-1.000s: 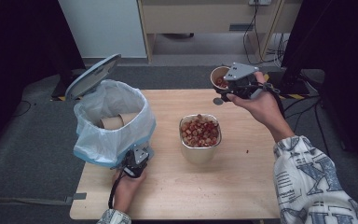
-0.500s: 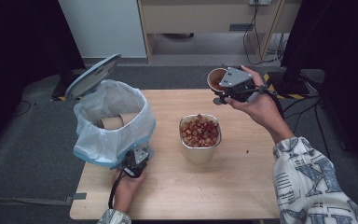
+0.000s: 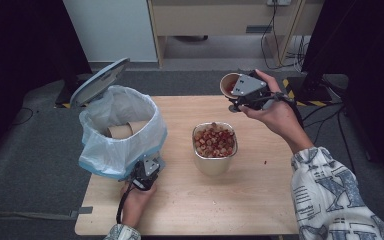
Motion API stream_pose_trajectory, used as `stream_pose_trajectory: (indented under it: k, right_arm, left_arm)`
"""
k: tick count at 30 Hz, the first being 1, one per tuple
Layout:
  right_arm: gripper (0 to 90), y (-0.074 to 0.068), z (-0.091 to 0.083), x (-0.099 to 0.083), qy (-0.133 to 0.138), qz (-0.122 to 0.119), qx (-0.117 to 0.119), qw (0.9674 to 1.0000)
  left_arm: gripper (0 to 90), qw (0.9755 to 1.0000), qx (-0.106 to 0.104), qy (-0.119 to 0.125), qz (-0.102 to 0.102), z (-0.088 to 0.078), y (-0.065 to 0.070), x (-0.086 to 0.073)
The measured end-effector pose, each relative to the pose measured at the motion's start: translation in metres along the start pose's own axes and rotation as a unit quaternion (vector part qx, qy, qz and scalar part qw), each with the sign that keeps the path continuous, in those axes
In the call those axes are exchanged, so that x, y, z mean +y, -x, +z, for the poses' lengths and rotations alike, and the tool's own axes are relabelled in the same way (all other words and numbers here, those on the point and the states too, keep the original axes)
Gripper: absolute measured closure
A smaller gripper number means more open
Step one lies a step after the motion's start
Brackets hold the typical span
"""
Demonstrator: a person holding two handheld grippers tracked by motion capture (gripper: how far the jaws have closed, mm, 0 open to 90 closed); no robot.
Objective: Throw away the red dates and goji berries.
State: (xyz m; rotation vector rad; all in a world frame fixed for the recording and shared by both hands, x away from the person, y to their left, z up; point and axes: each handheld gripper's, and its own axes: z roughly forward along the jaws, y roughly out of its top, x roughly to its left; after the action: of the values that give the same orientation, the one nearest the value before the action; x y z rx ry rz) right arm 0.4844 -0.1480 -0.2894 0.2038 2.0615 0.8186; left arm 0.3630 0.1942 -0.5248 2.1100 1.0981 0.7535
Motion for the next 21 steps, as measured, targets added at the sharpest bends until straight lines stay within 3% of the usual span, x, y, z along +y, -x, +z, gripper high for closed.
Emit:
stream_pose_trajectory:
  k: [12, 21]
  right_arm:
    - [32.4, -0.002, -0.003, 0.008, -0.006, -0.033, -0.012, 0.9994]
    - [32.5, -0.008, -0.003, 0.015, -0.018, -0.086, -0.025, 0.9958]
  left_arm:
    - [89.2, 1.0000, 0.000, -0.001, 0.000, 0.000, 0.000, 0.000]
    - [89.2, 1.0000, 0.001, -0.001, 0.000, 0.000, 0.000, 0.000]
